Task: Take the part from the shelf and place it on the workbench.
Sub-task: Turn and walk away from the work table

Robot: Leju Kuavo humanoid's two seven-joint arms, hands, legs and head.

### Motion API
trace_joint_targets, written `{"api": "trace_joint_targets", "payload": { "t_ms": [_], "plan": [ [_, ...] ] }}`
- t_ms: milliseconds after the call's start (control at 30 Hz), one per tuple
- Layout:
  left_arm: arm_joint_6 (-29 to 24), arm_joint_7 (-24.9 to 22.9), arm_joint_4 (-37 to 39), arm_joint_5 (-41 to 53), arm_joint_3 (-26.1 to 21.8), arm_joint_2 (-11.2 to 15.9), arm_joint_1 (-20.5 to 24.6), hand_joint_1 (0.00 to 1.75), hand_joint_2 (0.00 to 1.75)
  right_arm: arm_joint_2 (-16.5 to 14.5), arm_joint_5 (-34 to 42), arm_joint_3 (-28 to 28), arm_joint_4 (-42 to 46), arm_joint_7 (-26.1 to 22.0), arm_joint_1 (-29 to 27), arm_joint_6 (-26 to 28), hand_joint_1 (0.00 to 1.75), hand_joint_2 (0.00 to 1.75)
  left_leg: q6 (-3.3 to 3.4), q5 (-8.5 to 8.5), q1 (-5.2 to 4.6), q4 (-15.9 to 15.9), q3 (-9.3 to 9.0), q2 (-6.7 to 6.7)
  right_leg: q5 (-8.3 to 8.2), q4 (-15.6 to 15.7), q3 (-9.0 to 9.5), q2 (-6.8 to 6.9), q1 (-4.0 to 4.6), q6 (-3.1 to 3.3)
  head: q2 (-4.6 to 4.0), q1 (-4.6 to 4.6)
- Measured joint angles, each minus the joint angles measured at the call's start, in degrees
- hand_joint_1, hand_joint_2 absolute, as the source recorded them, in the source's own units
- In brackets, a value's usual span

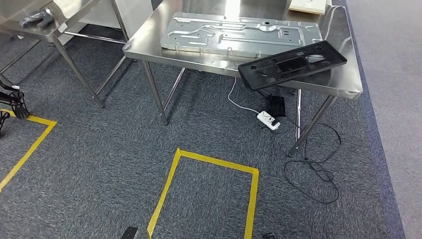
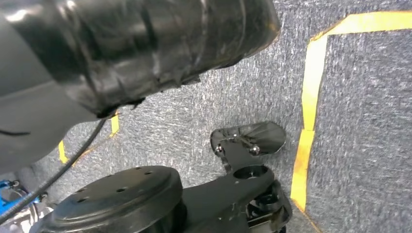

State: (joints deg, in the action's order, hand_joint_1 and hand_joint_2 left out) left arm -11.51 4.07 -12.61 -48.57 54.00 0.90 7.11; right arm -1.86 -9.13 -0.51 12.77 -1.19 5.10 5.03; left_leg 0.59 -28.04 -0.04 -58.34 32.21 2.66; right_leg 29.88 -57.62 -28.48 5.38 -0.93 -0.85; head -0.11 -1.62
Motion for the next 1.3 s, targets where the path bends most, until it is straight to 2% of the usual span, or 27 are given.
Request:
{"api": "trace_joint_targets", "payload": {
  "t_ms": [33,100,167,200,233,267,300,333,400,467,533,567,600,667,733,767,800,833,900,967,1033,1067,1133,1200,1233,1267,1300],
  "plan": [
    [-0.29,-0.15,0.0,-0.08,0.1,-0.24,-0.09,0.0,0.0,0.14,-0.51,0.62,0.0,0.05,0.12,-0.13,0.0,0.0,0.52,0.1,0.12,0.4,0.01,-0.43,0.15,-0.06,0.14,-0.05,-0.03,-0.37,0.0,-0.01],
    [-0.69,-0.33,0.0,-0.22,0.17,-0.7,-0.16,0.0,0.0,0.53,-1.13,1.88,0.0,0.06,0.24,-0.33,0.0,0.0,1.5,0.61,0.37,1.12,-0.06,-1.29,1.83,-2.18,-0.66,-1.97,-0.08,-0.87,0.0,0.15],
    [-0.83,-0.44,0.0,-0.38,0.21,-1.16,-0.03,0.0,0.0,0.87,-1.58,3.05,-0.04,0.07,0.06,-0.4,0.0,0.0,2.2,0.98,0.39,1.4,0.08,-2.25,5.34,-8.49,-3.78,-4.37,-0.1,-0.89,0.0,0.35],
    [-0.86,-0.57,0.0,-0.5,0.26,-1.38,0.04,0.0,0.0,0.98,-1.92,3.73,-0.07,0.07,-0.11,-0.4,0.0,0.0,2.37,1.04,0.3,1.37,0.23,-2.84,6.77,-12.08,-5.61,-4.79,-0.08,-0.83,0.0,0.42],
    [-0.86,-0.78,0.0,-0.62,0.31,-1.59,0.03,0.0,0.0,1.09,-2.39,4.46,-0.1,0.08,-0.26,-0.39,0.0,0.0,2.45,1.08,0.21,1.31,0.32,-3.5,7.32,-14.57,-6.95,-4.96,-0.08,-0.79,0.0,0.43],
    [-0.85,-1.05,0.0,-0.73,0.36,-1.77,-0.03,0.0,0.0,1.2,-2.89,5.25,-0.14,0.11,-0.38,-0.37,0.0,0.0,2.47,1.09,0.14,1.21,0.35,-4.22,6.7,-15.18,-7.44,-5.05,-0.09,-0.72,0.0,0.43],
    [-0.82,-1.32,0.0,-0.79,0.39,-1.95,-0.09,0.0,0.0,1.31,-3.37,5.99,-0.17,0.18,-0.43,-0.31,0.0,0.0,2.46,1.08,0.11,1.06,0.36,-4.95,5.03,-13.66,-6.93,-5.21,-0.09,-0.6,0.0,0.43],
    [-0.74,-1.55,0.0,-0.81,0.41,-2.13,-0.13,0.0,0.0,1.38,-3.81,6.63,-0.19,0.31,-0.44,-0.25,0.0,0.0,2.41,1.05,0.09,0.87,0.39,-5.65,2.79,-10.58,-5.69,-5.77,-0.1,-0.42,0.0,0.44],
    [-0.57,-1.82,0.0,-0.53,0.48,-2.49,-0.04,0.0,0.0,1.54,-4.59,7.75,-0.23,0.68,-0.43,-0.35,0.0,0.0,2.15,0.92,0.01,0.16,0.83,-7.0,-0.31,-4.12,-3.16,-8.37,-0.2,-0.02,0.0,0.4],
    [-0.75,-1.74,0.0,-0.04,0.67,-2.73,0.09,0.0,0.0,1.69,-5.68,8.96,-0.28,1.02,-0.42,-0.81,0.0,0.0,1.51,0.97,0.06,-0.38,1.59,-8.2,-0.71,-1.56,-2.37,-9.96,-0.13,0.16,0.0,0.37],
    [-1.37,-1.3,0.0,0.26,0.82,-2.77,-0.04,0.0,0.0,1.75,-6.86,10.19,-0.28,1.1,-0.36,-1.09,0.0,0.0,0.76,1.23,0.23,-0.43,2.14,-9.25,-0.89,-1.11,-2.26,-8.94,-0.21,0.49,0.0,0.41],
    [-1.74,-1.11,0.0,0.4,0.84,-2.76,-0.16,0.0,0.0,1.81,-7.19,10.76,-0.28,0.97,-0.33,-1.09,0.0,0.0,0.42,0.96,0.16,-0.78,2.44,-8.85,-1.1,-0.84,-2.1,-8.31,-0.38,0.79,0.0,0.39],
    [-1.97,-1.03,0.0,0.51,0.86,-2.73,-0.2,0.0,0.0,1.87,-7.31,11.22,-0.27,0.79,-0.33,-1.08,0.0,0.0,0.06,0.13,0.15,-2.07,3.11,-7.84,-1.35,-0.53,-1.95,-7.6,-0.6,1.12,0.0,0.19],
    [-1.85,-0.94,0.0,0.71,0.96,-2.49,-0.14,0.0,0.0,2.0,-7.28,12.11,-0.27,0.42,-0.37,-1.05,0.0,0.0,-0.71,-3.04,0.28,-7.72,5.81,-4.91,-1.55,-0.25,-1.8,-6.1,-0.68,1.5,0.0,-0.22],
    [-1.19,-0.69,0.0,0.81,1.11,-2.09,-0.1,0.0,0.0,2.06,-7.6,13.06,-0.28,0.43,-0.41,-1.08,0.0,0.0,-1.33,-5.49,0.7,-14.05,8.89,-3.58,-1.5,-0.25,-1.84,-4.5,-0.6,1.58,0.0,-0.39],
    [-0.97,-0.65,0.0,0.89,1.19,-1.92,-0.11,0.0,0.0,2.08,-8.01,13.64,-0.28,0.52,-0.41,-1.16,0.0,0.0,-1.53,-5.39,0.86,-15.17,9.43,-3.29,-1.43,-0.26,-1.82,-3.78,-0.62,1.51,0.0,-0.41],
    [-0.86,-0.75,0.01,0.97,1.26,-1.81,-0.14,0.0,0.0,2.1,-8.51,14.27,-0.28,0.62,-0.39,-1.32,0.0,0.0,-1.65,-4.33,0.99,-14.28,8.96,-3.03,-1.34,-0.26,-1.75,-3.12,-0.66,1.41,0.0,-0.42],
    [-0.85,-1.02,0.01,1.06,1.33,-1.73,-0.17,0.0,0.0,2.1,-9.05,14.94,-0.27,0.68,-0.36,-1.54,0.0,0.0,-1.66,-2.5,1.07,-11.36,7.41,-2.57,-1.22,-0.26,-1.59,-2.5,-0.73,1.22,0.0,-0.43],
    [-0.88,-1.94,0.02,1.21,1.55,-1.7,-0.08,0.0,0.0,2.11,-9.95,16.29,-0.26,0.72,-0.31,-1.92,0.0,0.0,-1.33,0.43,0.81,-3.81,3.5,-0.41,-0.85,-0.33,-1.23,-1.38,-0.62,0.64,0.0,-0.48],
    [-0.69,-2.96,0.01,1.48,1.84,-1.76,0.16,0.0,0.0,2.15,-10.5,17.49,-0.25,0.74,-0.27,-2.07,0.0,0.0,-0.62,1.06,0.33,-0.19,1.77,0.89,-0.55,-0.31,-0.96,-0.3,-0.29,-0.05,0.0,-0.43],
    [0.02,-3.9,0.0,1.79,2.09,-1.81,0.09,0.0,0.0,2.17,-10.65,18.44,-0.2,0.8,-0.09,-2.11,0.0,0.0,0.12,0.99,0.15,0.0,1.85,-0.1,-0.37,-0.11,-0.57,0.79,-0.15,-0.72,0.0,-0.34],
    [0.5,-4.35,0.0,1.97,2.23,-1.86,-0.07,0.0,0.0,2.2,-10.67,18.89,-0.13,0.85,0.03,-2.17,0.0,0.0,0.49,1.08,0.21,0.23,1.74,-0.68,-0.03,-0.23,-0.37,0.8,-0.25,-1.06,0.0,-0.32],
    [1.16,-4.98,0.0,2.24,2.55,-1.98,-0.15,0.0,0.0,2.35,-10.63,19.64,-0.02,0.96,0.18,-2.34,0.0,0.0,1.29,1.32,0.36,0.67,1.47,-1.73,2.18,-3.17,-1.41,-1.1,-0.47,-1.44,0.0,-0.29],
    [1.72,-5.51,0.0,2.44,2.92,-2.08,0.03,0.0,0.0,2.49,-10.48,20.25,0.02,1.06,0.07,-2.61,0.0,0.0,1.85,1.42,0.33,0.77,1.48,-2.88,5.79,-10.47,-4.92,-3.75,-0.36,-1.33,0.0,-0.15],
    [2.08,-5.87,0.0,2.54,3.14,-2.09,0.1,0.0,0.0,2.51,-10.37,20.51,0.02,1.11,-0.06,-2.76,0.0,0.0,2.0,1.43,0.25,0.76,1.49,-3.58,6.89,-13.92,-6.72,-4.41,-0.25,-1.23,0.0,-0.07],
    [2.44,-6.29,0.0,2.63,3.37,-2.1,0.1,0.0,0.0,2.54,-10.28,20.78,0.02,1.17,-0.21,-2.95,0.0,0.0,2.08,1.43,0.16,0.74,1.46,-4.36,6.94,-15.83,-7.84,-4.75,-0.16,-1.12,0.0,-0.06],
    [2.72,-6.67,0.0,2.68,3.6,-2.1,0.07,0.0,0.0,2.57,-10.25,21.04,0.02,1.26,-0.33,-3.2,0.0,0.0,2.1,1.41,0.09,0.69,1.4,-5.17,5.87,-15.62,-8.02,-4.98,-0.13,-0.98,0.0,-0.07]
  ]
}}
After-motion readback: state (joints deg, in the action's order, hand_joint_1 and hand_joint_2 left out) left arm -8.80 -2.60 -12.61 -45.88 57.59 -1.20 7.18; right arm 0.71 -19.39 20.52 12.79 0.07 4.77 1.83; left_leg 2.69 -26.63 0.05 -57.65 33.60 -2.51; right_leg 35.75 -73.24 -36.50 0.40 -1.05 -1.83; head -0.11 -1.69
